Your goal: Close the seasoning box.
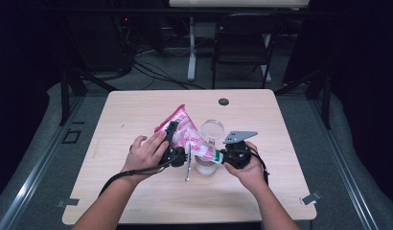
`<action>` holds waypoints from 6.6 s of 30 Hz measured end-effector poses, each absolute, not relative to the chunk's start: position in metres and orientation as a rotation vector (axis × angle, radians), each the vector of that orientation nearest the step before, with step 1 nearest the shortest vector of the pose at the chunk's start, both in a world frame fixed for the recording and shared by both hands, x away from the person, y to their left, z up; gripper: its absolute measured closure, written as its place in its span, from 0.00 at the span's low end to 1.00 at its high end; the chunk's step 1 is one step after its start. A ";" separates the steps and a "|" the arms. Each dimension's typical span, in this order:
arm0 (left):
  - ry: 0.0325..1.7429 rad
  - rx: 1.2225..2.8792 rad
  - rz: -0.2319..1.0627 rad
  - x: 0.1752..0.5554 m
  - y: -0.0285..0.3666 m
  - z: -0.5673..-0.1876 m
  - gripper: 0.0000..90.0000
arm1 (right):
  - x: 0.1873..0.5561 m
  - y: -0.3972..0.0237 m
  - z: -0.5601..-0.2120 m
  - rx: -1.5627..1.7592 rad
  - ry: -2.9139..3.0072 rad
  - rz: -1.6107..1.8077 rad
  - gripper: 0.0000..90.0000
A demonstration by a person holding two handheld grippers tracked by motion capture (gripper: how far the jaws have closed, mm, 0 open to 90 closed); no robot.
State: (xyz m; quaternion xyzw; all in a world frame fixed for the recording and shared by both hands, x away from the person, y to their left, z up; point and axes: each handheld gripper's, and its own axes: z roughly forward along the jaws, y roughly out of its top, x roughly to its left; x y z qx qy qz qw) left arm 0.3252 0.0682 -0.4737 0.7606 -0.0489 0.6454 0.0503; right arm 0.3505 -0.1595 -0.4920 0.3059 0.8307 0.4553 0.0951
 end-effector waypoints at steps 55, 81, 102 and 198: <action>-0.177 2.309 1.959 0.326 0.062 -0.479 0.74 | 0.347 -0.159 -0.492 0.936 2.415 1.392 1.00; -0.197 2.299 1.974 0.325 0.062 -0.477 0.74 | 0.349 -0.158 -0.495 0.935 2.426 1.392 1.00; -0.189 2.304 1.978 0.323 0.062 -0.477 0.74 | 0.350 -0.157 -0.496 0.935 2.437 1.384 1.00; -0.310 2.313 1.992 0.321 0.053 -0.466 0.74 | 0.353 -0.163 -0.498 0.960 2.435 1.369 1.00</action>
